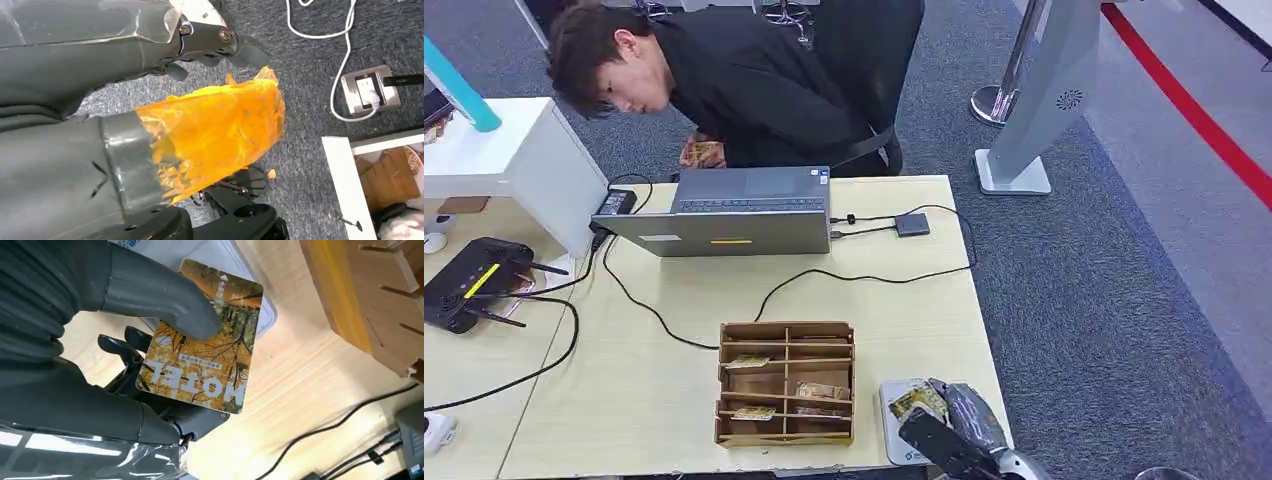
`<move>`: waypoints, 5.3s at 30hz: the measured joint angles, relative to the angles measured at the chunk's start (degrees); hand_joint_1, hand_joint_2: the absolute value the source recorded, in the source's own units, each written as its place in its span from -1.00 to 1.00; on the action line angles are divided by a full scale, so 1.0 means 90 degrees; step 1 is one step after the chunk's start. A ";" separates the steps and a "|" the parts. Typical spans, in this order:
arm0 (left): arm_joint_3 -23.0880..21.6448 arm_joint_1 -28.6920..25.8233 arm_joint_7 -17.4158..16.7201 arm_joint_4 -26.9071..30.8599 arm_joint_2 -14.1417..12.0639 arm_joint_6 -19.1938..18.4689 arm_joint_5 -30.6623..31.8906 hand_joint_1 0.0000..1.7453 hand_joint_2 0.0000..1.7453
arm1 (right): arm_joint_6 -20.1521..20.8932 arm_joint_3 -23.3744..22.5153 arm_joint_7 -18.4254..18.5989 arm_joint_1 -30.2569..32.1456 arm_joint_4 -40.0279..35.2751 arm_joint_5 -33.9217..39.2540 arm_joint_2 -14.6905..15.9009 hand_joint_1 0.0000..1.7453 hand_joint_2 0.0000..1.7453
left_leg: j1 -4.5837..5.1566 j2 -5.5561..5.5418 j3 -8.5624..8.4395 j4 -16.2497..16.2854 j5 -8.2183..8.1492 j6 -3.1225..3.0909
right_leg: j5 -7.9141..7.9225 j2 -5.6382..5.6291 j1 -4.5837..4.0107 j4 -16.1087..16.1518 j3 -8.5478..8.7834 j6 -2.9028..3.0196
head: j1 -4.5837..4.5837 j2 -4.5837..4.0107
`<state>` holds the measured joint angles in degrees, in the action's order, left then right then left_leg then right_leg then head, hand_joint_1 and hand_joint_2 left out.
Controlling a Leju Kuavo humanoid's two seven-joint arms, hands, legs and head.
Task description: Pass the card to the sensor for recognition and then transmit it.
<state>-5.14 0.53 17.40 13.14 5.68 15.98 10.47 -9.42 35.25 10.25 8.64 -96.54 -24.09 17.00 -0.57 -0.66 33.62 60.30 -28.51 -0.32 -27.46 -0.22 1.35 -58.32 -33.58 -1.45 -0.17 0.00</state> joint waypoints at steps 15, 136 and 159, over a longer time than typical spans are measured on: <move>0.0000 0.0032 -0.0015 0.0000 0.0002 0.0005 0.0019 -1.00 -1.00 | -0.0015 0.0114 0.0058 -0.0106 0.0318 0.0066 0.0000 1.00 1.00 | 0.0000 0.0000 -0.0001 0.0000 0.0000 0.0000 | 0.0000 0.0000 0.0000 0.0000 0.0000 0.0000 | 0.0002 0.0000; -0.0078 0.0297 -0.0418 0.0000 0.0143 -0.0061 0.0561 -1.00 -1.00 | -0.1795 -0.0539 -0.1430 -0.2290 -0.0962 -0.1622 -0.1423 1.00 1.00 | -0.0001 0.0000 -0.0015 0.0000 0.0007 0.0004 | 0.0005 -0.0002 0.0000 -0.0004 0.0015 0.0001 | 0.0002 0.0000; -0.0556 0.0577 -0.0889 0.0005 0.0163 -0.0432 0.1183 -1.00 -1.00 | -0.1025 -0.0430 -0.0583 -0.3646 0.0340 -0.1911 -0.1907 1.00 1.00 | -0.0001 0.0002 -0.0014 0.0000 0.0024 0.0006 | 0.0018 -0.0003 -0.0002 -0.0008 0.0010 0.0013 | 0.0000 0.0000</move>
<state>-10.14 5.72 9.40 13.18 7.15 12.09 21.11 -18.64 31.39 5.01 -24.17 -93.48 -41.29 -0.15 -0.58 -0.64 33.49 60.30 -28.29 -0.26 -27.30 -0.25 1.33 -58.40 -33.49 -1.33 -0.17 0.00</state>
